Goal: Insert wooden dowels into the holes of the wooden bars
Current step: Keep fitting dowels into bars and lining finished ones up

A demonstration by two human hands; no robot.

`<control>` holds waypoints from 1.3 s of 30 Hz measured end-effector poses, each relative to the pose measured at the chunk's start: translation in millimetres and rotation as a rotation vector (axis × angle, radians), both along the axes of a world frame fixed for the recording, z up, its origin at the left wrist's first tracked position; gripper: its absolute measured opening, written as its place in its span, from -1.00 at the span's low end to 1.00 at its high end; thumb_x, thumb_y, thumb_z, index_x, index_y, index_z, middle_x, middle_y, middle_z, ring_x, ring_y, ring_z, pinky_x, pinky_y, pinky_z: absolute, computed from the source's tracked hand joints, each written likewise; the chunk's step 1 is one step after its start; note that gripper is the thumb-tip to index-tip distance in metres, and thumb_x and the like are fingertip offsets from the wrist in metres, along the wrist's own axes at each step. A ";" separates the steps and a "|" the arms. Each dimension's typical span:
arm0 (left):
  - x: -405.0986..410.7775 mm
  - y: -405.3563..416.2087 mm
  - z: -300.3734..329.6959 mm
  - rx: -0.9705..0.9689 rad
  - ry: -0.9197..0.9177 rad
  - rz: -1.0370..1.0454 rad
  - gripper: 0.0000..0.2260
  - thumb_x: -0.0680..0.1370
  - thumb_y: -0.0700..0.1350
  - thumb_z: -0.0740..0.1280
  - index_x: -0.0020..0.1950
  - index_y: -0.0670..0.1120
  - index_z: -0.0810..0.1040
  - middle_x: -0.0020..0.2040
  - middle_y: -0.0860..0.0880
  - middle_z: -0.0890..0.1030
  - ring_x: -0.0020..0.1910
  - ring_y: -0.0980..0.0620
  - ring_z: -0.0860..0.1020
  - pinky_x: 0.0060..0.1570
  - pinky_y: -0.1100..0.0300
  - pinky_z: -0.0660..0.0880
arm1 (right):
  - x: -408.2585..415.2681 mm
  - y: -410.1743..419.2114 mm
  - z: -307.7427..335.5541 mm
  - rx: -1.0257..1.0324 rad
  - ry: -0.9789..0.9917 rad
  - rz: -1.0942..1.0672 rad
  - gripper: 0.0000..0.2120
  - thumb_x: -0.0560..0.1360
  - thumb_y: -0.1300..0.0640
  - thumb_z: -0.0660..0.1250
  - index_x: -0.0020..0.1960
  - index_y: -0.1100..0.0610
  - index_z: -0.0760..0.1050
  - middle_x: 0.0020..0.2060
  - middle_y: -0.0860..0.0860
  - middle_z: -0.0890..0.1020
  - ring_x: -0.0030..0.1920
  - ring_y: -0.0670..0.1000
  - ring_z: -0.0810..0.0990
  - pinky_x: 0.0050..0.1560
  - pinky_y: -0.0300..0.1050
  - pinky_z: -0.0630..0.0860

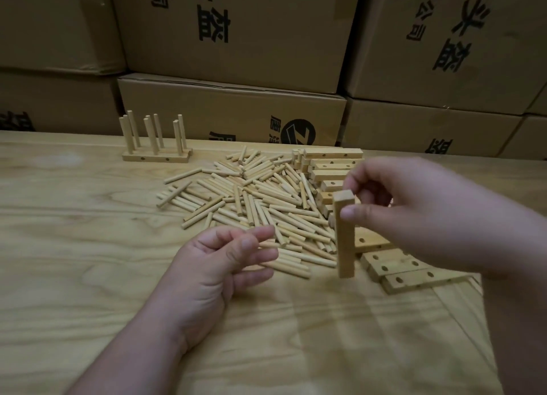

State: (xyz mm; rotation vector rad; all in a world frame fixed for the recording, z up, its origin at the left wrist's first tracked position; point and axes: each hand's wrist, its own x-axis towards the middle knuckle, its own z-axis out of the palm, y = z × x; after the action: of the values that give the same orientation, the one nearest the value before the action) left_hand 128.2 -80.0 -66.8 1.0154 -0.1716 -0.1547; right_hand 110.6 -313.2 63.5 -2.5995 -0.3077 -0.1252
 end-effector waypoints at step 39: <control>20.2 53.6 18.5 -0.314 0.231 0.632 -0.86 0.64 -0.07 0.32 0.06 -0.10 0.62 -0.05 0.01 0.75 -0.43 0.21 0.52 -0.59 0.39 0.39 | 17.4 104.0 -131.2 -0.114 -0.196 0.220 -0.61 0.55 -0.12 0.22 0.35 -0.12 0.49 0.26 -0.21 0.43 0.32 -0.10 0.29 0.36 -0.06 0.23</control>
State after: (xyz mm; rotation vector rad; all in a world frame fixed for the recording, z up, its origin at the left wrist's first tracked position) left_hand 148.4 -26.3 -48.4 0.6917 0.3290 0.3225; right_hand 128.0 -209.2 -67.7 -2.6481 -0.6865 -0.2936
